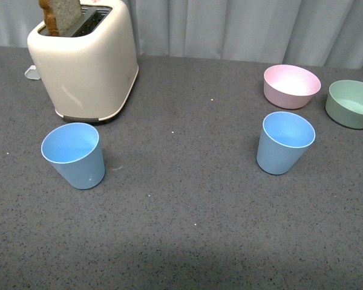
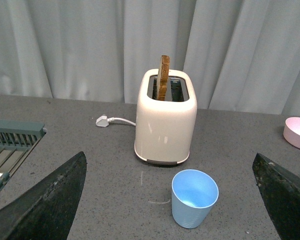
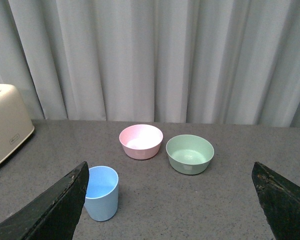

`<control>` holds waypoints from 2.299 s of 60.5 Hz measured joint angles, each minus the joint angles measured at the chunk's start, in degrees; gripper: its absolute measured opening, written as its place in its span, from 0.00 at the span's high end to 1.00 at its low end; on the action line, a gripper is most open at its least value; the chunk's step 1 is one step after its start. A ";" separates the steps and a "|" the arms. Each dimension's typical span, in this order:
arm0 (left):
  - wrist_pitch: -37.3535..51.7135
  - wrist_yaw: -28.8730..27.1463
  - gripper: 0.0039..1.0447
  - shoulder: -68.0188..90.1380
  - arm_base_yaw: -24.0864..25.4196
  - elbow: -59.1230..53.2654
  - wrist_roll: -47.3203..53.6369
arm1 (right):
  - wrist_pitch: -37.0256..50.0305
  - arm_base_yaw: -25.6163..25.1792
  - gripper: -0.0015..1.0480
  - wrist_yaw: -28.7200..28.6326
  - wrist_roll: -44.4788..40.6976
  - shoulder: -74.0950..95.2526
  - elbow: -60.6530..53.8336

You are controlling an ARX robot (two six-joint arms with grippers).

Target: Stack blue cups with both arms

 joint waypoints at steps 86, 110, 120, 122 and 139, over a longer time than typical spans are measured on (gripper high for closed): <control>2.40 5.22 0.06 104.10 -0.57 44.76 -14.73 | 0.00 0.00 0.09 0.00 0.00 0.00 0.00; -1.64 5.31 0.32 107.27 -2.62 46.86 -16.17 | 0.00 0.00 0.09 0.00 0.02 0.00 0.00; -2.73 6.36 0.58 107.54 -3.13 47.74 -17.70 | 0.00 0.00 0.09 0.00 0.00 0.00 0.00; -2.93 6.64 0.66 107.54 -3.23 47.80 -18.12 | 0.00 0.00 0.09 0.00 0.00 0.00 0.00; -4.50 6.69 0.97 107.45 -3.23 47.89 -19.23 | 0.00 0.00 0.09 0.00 0.00 0.00 0.00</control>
